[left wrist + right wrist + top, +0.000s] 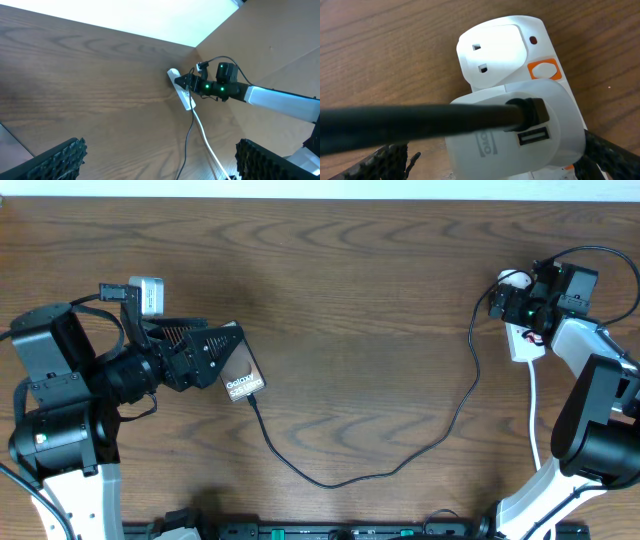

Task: Plug charger to phone and switch on socket
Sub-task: 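Lift the right gripper up and away from the power strip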

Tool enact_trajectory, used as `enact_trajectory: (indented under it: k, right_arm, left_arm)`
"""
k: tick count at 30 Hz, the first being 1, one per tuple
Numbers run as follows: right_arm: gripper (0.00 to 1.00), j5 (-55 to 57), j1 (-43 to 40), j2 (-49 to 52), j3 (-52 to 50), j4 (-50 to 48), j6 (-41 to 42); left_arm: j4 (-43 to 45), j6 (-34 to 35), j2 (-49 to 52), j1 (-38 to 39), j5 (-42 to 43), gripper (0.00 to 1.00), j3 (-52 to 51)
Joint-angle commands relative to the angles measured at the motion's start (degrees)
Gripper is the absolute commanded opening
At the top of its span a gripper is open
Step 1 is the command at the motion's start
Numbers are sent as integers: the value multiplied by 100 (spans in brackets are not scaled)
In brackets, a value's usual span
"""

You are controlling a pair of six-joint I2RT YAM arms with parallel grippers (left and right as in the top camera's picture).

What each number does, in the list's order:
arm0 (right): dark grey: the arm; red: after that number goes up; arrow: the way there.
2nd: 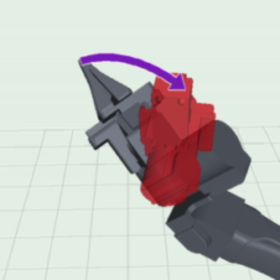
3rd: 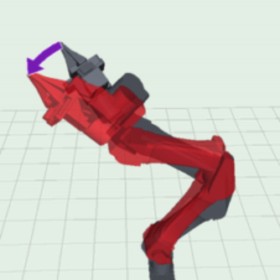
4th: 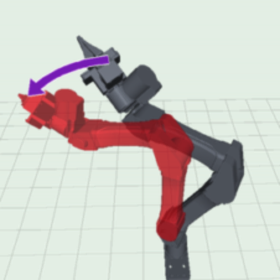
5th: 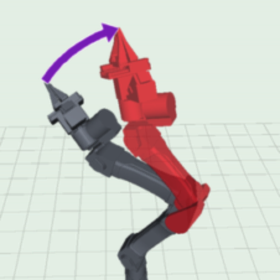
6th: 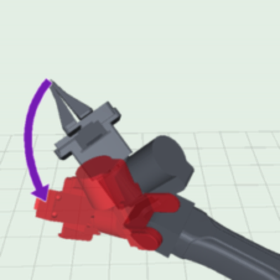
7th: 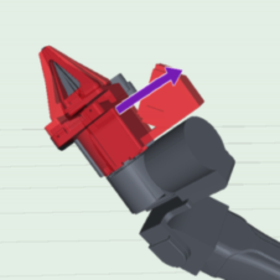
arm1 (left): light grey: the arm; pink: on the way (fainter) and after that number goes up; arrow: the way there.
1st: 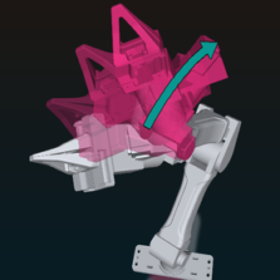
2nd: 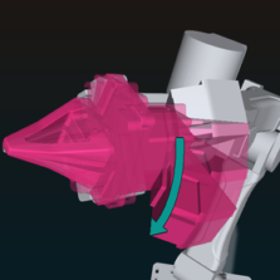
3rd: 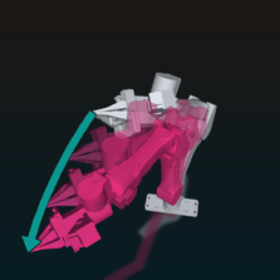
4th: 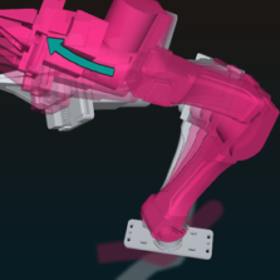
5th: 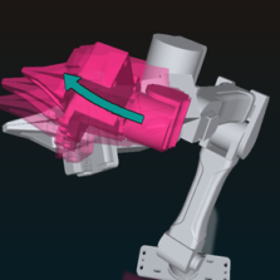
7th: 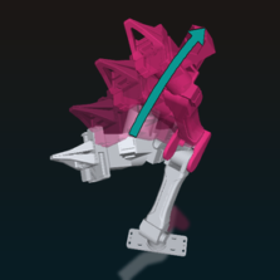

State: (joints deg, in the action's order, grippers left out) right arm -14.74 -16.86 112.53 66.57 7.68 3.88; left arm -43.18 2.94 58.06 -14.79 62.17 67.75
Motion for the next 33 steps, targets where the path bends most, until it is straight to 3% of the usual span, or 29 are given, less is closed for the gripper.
enact_trajectory:
  k: [1,14,33]
  right_arm:
    - [96,-2074,785,487,-754,772,529]
    - [96,-1899,632,428,-721,341,518]
    - [97,-1840,-39,-105,-203,566,-35]
  left_arm:
    - [-11,-79,-9,9,-28,98,2]
    - [-13,-79,-9,9,-28,98,2]
    - [-11,-79,-9,9,-31,98,2]
